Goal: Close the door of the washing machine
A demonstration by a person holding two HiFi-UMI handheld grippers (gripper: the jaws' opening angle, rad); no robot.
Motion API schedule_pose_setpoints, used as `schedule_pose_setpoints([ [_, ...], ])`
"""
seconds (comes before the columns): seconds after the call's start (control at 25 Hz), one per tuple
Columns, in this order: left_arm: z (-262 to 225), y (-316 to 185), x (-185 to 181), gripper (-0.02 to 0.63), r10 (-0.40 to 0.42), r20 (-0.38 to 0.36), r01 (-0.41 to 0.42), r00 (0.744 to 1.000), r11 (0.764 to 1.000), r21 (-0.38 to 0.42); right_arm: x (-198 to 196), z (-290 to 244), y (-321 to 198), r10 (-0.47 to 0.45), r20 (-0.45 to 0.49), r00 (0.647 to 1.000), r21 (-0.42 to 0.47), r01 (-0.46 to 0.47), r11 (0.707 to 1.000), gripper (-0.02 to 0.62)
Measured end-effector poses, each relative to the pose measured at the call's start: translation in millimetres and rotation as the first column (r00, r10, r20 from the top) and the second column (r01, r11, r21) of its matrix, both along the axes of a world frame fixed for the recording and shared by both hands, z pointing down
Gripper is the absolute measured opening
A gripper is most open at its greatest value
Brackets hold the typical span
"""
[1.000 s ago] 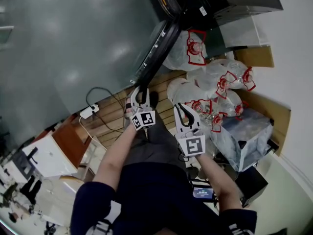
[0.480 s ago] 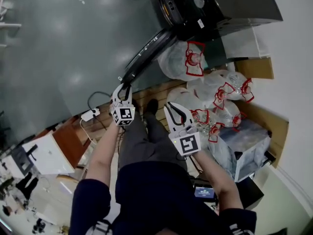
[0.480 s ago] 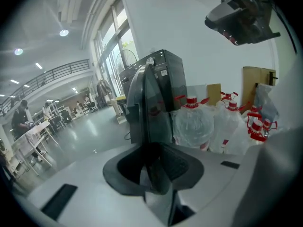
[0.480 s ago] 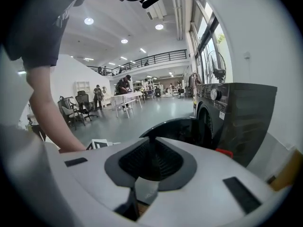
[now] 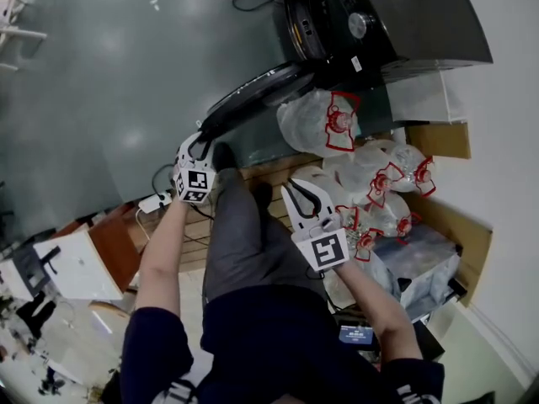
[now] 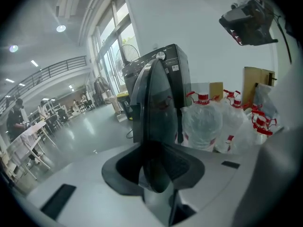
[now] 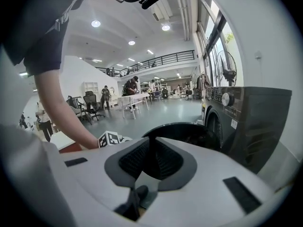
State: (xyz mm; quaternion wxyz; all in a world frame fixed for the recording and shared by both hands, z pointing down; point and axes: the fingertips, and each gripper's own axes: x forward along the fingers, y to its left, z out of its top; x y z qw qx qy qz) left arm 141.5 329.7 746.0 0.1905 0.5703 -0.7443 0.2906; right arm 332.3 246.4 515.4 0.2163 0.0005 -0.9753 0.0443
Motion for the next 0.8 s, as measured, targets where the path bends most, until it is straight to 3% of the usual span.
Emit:
schedule_pose_setpoints([
  [0.8,2.5,-14.2,-68.6,0.133,0.106,-0.029,-0.106,0.994,0.994,-0.021,-90.5,11.0,-10.6,0.006,-0.033,0.999,-0.043,-0.008,0.999,0.060],
])
